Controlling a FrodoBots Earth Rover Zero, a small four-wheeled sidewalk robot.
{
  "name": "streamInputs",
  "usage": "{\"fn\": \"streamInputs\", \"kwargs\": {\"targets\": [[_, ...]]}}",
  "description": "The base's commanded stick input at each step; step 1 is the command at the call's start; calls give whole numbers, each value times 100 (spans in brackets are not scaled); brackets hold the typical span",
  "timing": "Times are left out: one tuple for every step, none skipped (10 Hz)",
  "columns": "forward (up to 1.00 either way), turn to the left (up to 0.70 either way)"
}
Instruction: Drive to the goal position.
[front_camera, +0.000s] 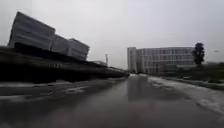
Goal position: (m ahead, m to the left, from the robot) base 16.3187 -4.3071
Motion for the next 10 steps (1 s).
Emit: {"fn": "streamInputs", "kwargs": {"targets": [[100, 0], [100, 0], [100, 0], [100, 0], [100, 0], [100, 0], [100, 0], [100, 0], [100, 0], [100, 0]]}}
